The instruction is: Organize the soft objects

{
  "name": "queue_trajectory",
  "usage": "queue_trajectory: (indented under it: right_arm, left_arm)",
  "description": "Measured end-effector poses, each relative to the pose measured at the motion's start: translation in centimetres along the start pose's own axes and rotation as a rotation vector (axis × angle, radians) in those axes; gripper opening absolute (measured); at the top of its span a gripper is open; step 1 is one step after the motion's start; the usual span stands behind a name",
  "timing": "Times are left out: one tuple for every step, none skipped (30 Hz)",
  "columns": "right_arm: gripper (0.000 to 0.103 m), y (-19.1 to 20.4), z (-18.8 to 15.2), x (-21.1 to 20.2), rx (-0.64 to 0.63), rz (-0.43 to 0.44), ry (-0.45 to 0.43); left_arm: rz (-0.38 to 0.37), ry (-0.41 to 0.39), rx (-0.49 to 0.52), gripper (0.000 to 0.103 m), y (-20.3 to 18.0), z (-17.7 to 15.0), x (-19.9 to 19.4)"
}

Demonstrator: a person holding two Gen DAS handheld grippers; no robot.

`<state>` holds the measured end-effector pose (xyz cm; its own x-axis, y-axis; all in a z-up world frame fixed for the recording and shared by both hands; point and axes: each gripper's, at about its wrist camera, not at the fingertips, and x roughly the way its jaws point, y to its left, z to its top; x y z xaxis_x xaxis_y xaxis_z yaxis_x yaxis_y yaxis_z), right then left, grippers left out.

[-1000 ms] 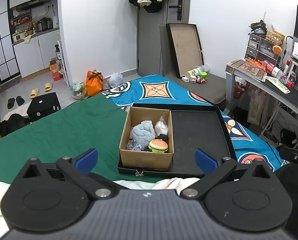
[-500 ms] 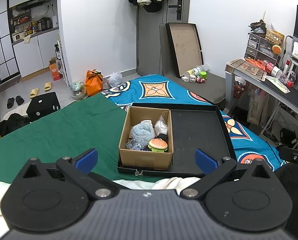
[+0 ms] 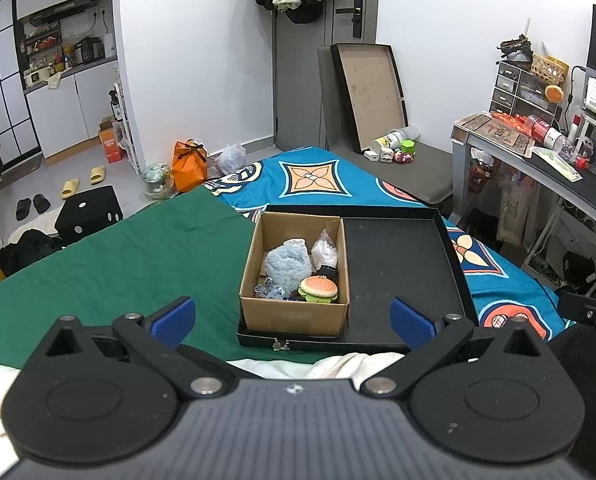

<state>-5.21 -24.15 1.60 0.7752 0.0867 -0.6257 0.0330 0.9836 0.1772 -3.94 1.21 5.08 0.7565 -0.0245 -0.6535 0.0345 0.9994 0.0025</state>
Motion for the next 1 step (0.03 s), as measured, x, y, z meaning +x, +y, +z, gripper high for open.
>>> queue_trajectory:
  right_arm:
    - [0.103,0.00,-0.01,0.00,0.000,0.000,-0.001]
  left_arm:
    - [0.000,0.001,0.001,0.103,0.00,0.00,-0.02]
